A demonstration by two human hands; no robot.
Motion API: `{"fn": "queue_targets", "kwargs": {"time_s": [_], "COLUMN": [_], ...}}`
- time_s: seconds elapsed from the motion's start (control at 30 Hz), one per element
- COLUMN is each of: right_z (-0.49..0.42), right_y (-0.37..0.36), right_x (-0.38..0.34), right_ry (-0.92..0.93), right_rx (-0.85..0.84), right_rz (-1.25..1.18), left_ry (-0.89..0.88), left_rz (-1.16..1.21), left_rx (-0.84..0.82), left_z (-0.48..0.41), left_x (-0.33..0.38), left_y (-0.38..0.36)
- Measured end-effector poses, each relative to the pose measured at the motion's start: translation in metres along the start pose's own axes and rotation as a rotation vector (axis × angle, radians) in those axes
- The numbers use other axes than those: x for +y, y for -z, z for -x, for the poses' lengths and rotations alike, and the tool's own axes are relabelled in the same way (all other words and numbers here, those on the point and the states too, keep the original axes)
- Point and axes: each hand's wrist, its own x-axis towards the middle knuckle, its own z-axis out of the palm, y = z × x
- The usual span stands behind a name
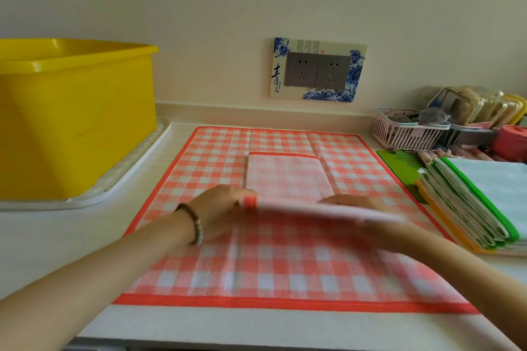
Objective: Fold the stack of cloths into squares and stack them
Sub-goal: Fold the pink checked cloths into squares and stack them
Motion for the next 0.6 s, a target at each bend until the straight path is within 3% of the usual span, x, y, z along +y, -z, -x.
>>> {"fn": "queue_targets", "kwargs": {"time_s": [0.07, 0.17, 0.27, 0.4, 0.5, 0.6], "right_z": [-0.012, -0.027, -0.036, -0.045, -0.053, -0.060], "right_y": [-0.002, -0.004, -0.004, -0.007, -0.006, -0.005], "right_x": [0.002, 0.000, 0.004, 0.009, 0.011, 0.011], "right_ry": [-0.161, -0.193, -0.248, -0.386, -0.482, -0.521], "right_rx": [0.142, 0.277, 0.326, 0.332, 0.306, 0.280], "right_rz": [-0.073, -0.209, -0.358, -0.361, -0.344, -0.284], "left_ry": [0.050, 0.151, 0.165, 0.233, 0.318, 0.293], "left_rz": [0.106, 0.164, 0.232, 0.264, 0.135, -0.038], "left_rx": [0.093, 0.217, 0.276, 0.251, 0.182, 0.192], "left_z": [-0.010, -0.024, -0.029, -0.038, -0.044, -0.052], "left_x": [-0.005, -0.018, -0.021, -0.026, -0.022, -0.010], "left_y": [0.001, -0.004, -0.006, -0.008, -0.003, 0.000]}}
